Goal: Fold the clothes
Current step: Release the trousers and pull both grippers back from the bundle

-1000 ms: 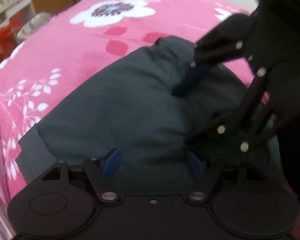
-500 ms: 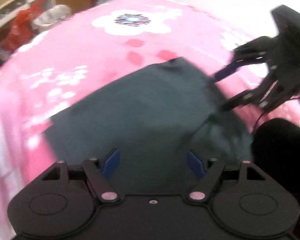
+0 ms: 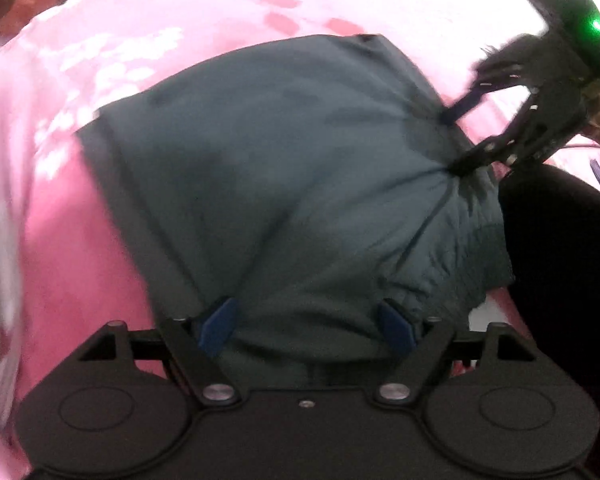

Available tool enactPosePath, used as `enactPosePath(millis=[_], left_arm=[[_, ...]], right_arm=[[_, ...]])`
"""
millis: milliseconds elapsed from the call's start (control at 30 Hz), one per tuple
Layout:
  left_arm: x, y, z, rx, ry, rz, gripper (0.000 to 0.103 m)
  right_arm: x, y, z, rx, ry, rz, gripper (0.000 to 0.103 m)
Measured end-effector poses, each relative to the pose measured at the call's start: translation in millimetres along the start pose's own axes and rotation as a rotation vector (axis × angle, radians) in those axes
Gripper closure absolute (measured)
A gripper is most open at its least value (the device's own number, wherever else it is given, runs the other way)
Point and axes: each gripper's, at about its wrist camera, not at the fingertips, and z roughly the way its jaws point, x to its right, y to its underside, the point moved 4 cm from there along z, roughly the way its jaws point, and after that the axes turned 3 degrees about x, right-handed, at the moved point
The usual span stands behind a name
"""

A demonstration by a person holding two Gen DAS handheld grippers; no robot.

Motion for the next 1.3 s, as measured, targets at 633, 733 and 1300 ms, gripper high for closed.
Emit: enactPosePath(millis=[633, 733, 1300], left_arm=[[138.5, -18.1, -126.2, 0.513, -0.306, -0.217, 0.001], [159.8, -12.5, -132.1, 0.506, -0.392, -0.238, 0.0], [181.2, 24.4, -122.4, 0.426, -0.553, -0.257, 0.0]], right_arm=[[-46.3, 75.3, -189.3, 0.669, 0.008, 0.445, 0.03], [-50.6, 98.3, -203.3, 0.704, -0.006, 0.483, 0.03], [-93.8, 143.5, -192.2, 0.692, -0.043, 0.516, 0.025]])
